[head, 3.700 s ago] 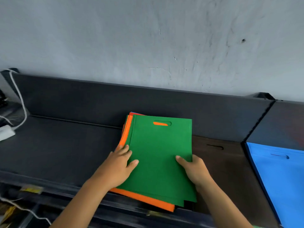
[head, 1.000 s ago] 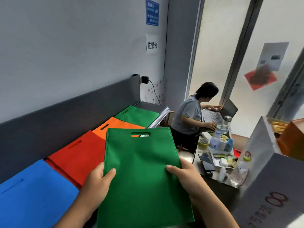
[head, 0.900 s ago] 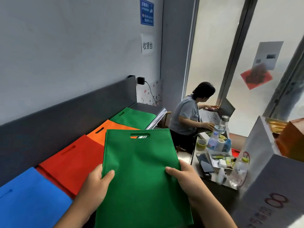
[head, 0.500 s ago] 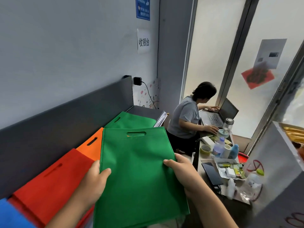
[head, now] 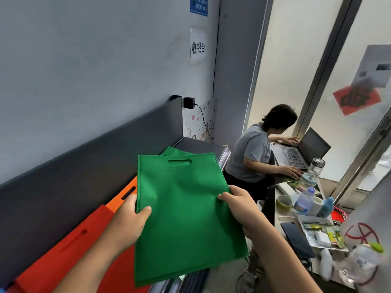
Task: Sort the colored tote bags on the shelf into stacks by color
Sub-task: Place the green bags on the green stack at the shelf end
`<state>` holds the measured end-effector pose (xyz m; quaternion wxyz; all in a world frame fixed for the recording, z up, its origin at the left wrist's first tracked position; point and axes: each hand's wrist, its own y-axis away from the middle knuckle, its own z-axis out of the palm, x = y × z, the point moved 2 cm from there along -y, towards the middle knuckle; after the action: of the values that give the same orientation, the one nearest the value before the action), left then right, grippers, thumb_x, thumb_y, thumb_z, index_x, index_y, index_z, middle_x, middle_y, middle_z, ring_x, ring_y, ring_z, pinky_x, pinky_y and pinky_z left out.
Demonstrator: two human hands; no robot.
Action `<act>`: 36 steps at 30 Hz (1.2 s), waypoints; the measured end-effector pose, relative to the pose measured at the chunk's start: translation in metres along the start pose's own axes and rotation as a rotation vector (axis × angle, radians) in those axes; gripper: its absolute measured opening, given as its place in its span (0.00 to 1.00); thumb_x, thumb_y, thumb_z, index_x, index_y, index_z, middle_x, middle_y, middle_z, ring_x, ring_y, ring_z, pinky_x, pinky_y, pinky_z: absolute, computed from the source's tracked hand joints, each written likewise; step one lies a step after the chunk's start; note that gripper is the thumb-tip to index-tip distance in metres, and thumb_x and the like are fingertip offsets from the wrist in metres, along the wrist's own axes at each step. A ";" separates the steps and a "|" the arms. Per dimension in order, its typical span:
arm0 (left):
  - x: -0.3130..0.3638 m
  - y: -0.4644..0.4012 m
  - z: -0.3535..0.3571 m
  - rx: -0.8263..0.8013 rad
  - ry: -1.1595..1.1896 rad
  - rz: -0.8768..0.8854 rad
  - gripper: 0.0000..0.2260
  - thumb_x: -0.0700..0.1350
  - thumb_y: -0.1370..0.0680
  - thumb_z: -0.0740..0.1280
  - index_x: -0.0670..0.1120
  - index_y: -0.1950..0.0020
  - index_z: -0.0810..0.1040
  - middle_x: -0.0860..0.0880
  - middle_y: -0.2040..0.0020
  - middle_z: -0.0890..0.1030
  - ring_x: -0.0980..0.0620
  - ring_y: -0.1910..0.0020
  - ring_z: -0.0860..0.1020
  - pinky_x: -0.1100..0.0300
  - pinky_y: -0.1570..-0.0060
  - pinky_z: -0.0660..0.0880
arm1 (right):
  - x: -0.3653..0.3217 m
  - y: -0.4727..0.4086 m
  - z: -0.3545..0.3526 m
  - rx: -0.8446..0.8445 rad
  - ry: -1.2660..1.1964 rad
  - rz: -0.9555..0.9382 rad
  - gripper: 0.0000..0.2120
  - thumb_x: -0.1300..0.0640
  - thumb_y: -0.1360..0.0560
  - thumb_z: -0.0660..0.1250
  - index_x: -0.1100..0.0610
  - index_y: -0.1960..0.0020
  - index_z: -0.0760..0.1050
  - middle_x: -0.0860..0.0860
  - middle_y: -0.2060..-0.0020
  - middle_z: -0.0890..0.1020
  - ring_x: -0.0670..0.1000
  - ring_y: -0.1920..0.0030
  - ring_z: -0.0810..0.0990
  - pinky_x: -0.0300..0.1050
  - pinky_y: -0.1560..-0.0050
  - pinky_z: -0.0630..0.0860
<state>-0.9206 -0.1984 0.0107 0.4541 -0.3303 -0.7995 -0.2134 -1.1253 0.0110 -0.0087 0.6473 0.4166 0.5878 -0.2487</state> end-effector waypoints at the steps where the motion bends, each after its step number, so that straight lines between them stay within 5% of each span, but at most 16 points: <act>1: -0.002 -0.007 -0.001 0.001 0.003 -0.001 0.07 0.40 0.17 0.65 0.51 0.44 0.79 0.52 0.51 0.86 0.54 0.54 0.84 0.53 0.52 0.81 | -0.001 -0.009 0.000 -0.003 0.009 -0.003 0.09 0.65 0.19 0.65 0.60 0.43 0.82 0.62 0.55 0.89 0.60 0.60 0.88 0.54 0.59 0.85; 8: -0.024 -0.061 0.017 0.034 -0.014 -0.042 0.08 0.38 0.18 0.67 0.51 0.45 0.79 0.54 0.51 0.86 0.56 0.54 0.85 0.46 0.48 0.82 | 0.001 -0.091 0.001 -0.041 0.096 -0.010 0.09 0.64 0.20 0.67 0.58 0.42 0.82 0.61 0.54 0.89 0.64 0.55 0.89 0.61 0.51 0.87; 11: -0.034 -0.090 0.033 0.043 -0.092 -0.102 0.06 0.42 0.19 0.68 0.53 0.45 0.77 0.55 0.50 0.85 0.55 0.54 0.85 0.46 0.49 0.82 | 0.005 -0.146 0.002 -0.075 0.171 -0.013 0.21 0.58 0.24 0.70 0.56 0.31 0.78 0.59 0.45 0.87 0.62 0.54 0.90 0.65 0.49 0.86; 17: -0.036 -0.153 0.065 0.033 -0.249 -0.225 0.09 0.46 0.21 0.72 0.52 0.47 0.74 0.53 0.52 0.82 0.53 0.54 0.82 0.51 0.53 0.80 | -0.001 -0.256 0.007 -0.166 0.321 -0.035 0.23 0.60 0.18 0.68 0.56 0.23 0.72 0.56 0.36 0.83 0.52 0.57 0.89 0.42 0.62 0.85; 22: -0.039 -0.207 0.090 0.017 -0.174 -0.370 0.10 0.46 0.20 0.70 0.50 0.41 0.75 0.47 0.52 0.83 0.51 0.61 0.84 0.47 0.59 0.82 | -0.010 -0.336 0.012 -0.230 0.401 -0.085 0.18 0.61 0.18 0.67 0.53 0.29 0.78 0.51 0.48 0.88 0.51 0.59 0.90 0.54 0.52 0.88; 26: -0.039 -0.232 0.106 0.025 -0.084 -0.478 0.30 0.46 0.18 0.68 0.41 0.19 0.60 0.46 0.50 0.82 0.44 0.56 0.86 0.48 0.56 0.83 | -0.024 -0.384 0.019 -0.301 0.522 -0.147 0.16 0.63 0.17 0.66 0.52 0.31 0.80 0.50 0.45 0.87 0.49 0.59 0.89 0.43 0.60 0.85; 36: -0.044 -0.255 0.127 0.078 -0.028 -0.604 0.33 0.48 0.17 0.66 0.40 0.17 0.57 0.47 0.49 0.84 0.41 0.52 0.86 0.44 0.53 0.82 | -0.027 -0.450 0.058 -0.456 0.746 -0.249 0.21 0.64 0.18 0.63 0.48 0.29 0.80 0.46 0.49 0.86 0.50 0.54 0.87 0.50 0.48 0.85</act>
<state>-1.1631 -0.3078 -0.1011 0.3714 -0.0630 -0.8752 -0.3035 -1.4631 -0.2797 -0.0959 0.4316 0.2507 0.8663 -0.0216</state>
